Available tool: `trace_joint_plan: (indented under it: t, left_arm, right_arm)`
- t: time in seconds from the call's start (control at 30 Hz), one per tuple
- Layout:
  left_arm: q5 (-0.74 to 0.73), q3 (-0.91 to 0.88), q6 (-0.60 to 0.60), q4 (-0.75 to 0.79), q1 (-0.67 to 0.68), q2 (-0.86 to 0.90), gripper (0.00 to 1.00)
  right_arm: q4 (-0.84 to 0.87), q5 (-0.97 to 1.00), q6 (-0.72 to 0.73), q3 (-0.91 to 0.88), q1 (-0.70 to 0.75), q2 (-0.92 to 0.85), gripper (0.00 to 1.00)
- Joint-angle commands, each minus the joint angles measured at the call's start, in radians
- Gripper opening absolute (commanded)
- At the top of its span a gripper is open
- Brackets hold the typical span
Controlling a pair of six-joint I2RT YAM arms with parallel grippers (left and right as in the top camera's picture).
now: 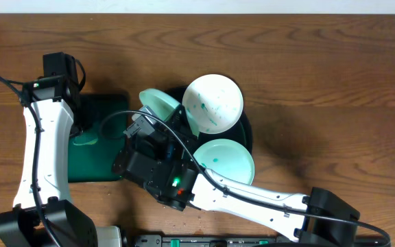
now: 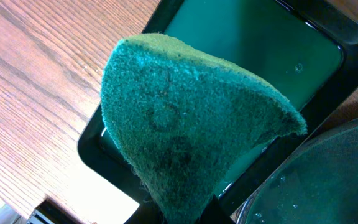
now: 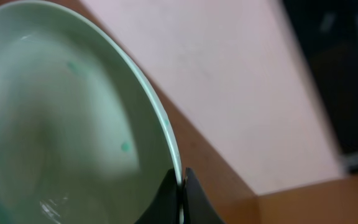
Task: Clean dirty plates on tray and stack at the side
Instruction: 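Grasp the scrubbed left plate rim with the right gripper and lift, then place the plate on the table right of the tray, release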
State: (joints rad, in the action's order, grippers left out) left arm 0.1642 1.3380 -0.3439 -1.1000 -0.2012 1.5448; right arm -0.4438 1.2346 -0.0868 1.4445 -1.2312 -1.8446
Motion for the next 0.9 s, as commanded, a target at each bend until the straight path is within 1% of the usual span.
trace_joint_plan:
  t: [0.0, 0.1, 0.2, 0.37, 0.47, 0.53, 0.63, 0.77, 0.87]
  left_arm:
    - [0.019, 0.010, -0.013, -0.002, -0.003, -0.001, 0.08]
    - [0.019, 0.010, -0.013, -0.002, -0.003, -0.001, 0.08]
    - [0.019, 0.010, -0.013, -0.002, -0.003, -0.001, 0.07]
    - [0.019, 0.010, -0.013, -0.002, -0.003, -0.001, 0.08]
    - [0.019, 0.010, -0.013, -0.002, -0.003, -0.001, 0.07]
    - [0.019, 0.010, -0.013, -0.002, -0.003, -0.001, 0.07]
    - [0.019, 0.010, -0.013, -0.002, -0.003, -0.001, 0.07]
    - [0.019, 0.010, -0.013, -0.002, -0.003, -0.001, 0.07]
    - [0.019, 0.009, -0.013, -0.002, -0.003, -0.001, 0.08]
  right_arm:
    - [-0.023, -0.245, 0.100, 0.013, 0.021, 0.045, 0.01]
    - [-0.064, -0.488, 0.183, 0.013, 0.065, 0.074, 0.01]
    - [-0.108, -0.729, 0.256, 0.013, 0.154, 0.119, 0.01]
    - [-0.179, -1.204, 0.274, 0.013, 0.384, 0.208, 0.01]
    - [-0.221, -1.416, 0.298, 0.013, 0.546, 0.255, 0.01]
    - [-0.257, -1.493, 0.314, 0.013, 0.655, 0.282, 0.01]
    - [-0.327, -1.547, 0.320, 0.013, 0.822, 0.312, 0.01]
    - [-0.437, -1.556, 0.344, 0.012, 1.048, 0.320, 0.01]
    - [-0.478, -1.525, 0.344, -0.014, 1.178, 0.319, 0.01]
